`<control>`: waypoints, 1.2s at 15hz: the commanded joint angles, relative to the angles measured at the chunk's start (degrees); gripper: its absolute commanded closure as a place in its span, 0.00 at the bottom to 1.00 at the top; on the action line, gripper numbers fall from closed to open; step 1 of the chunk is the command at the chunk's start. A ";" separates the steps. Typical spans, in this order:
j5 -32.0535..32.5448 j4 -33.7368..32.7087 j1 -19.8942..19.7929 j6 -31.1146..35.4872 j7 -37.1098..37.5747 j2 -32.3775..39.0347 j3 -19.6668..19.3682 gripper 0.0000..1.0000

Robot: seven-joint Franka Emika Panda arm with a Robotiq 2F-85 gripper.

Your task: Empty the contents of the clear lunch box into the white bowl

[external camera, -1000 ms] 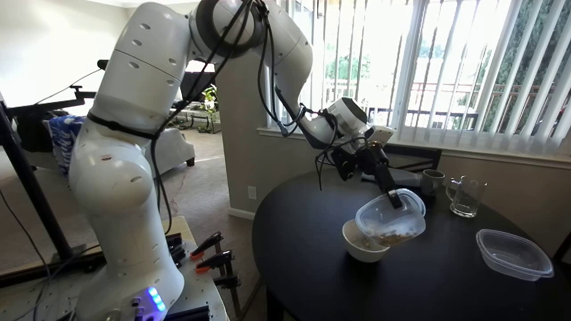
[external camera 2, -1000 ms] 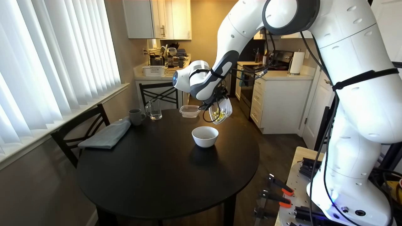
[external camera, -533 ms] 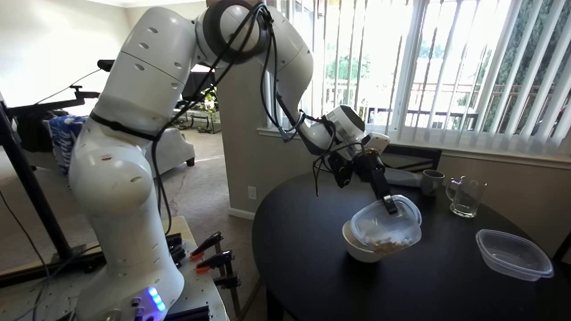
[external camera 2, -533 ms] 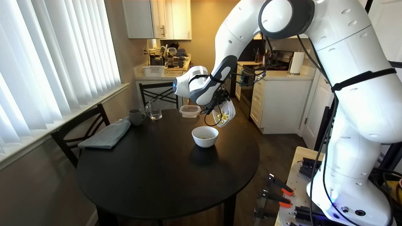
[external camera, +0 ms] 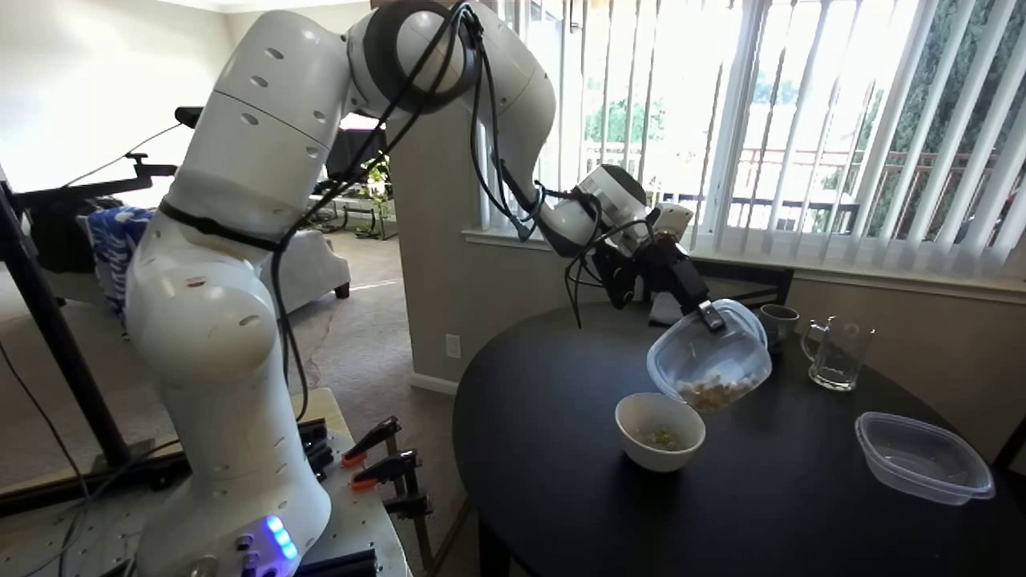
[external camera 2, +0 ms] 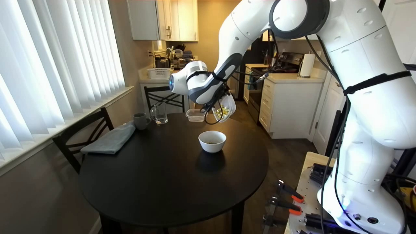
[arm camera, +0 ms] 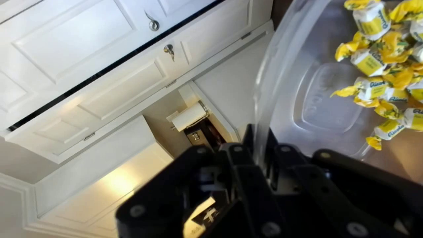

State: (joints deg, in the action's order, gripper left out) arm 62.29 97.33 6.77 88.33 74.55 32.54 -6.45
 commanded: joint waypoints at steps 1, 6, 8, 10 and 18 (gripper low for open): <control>5.19 -2.03 1.42 -4.45 -0.43 -0.35 1.60 0.99; 8.66 -1.59 0.83 -7.44 -0.36 0.29 2.58 0.99; 8.95 -1.29 0.30 -7.77 -0.25 0.74 2.71 0.99; 9.24 -1.22 -0.11 -7.71 -0.20 1.16 2.82 0.99; 11.68 -1.12 -0.41 -9.30 -0.37 1.54 2.56 0.99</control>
State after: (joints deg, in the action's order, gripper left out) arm 71.66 95.37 7.02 81.08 74.55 34.56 -4.70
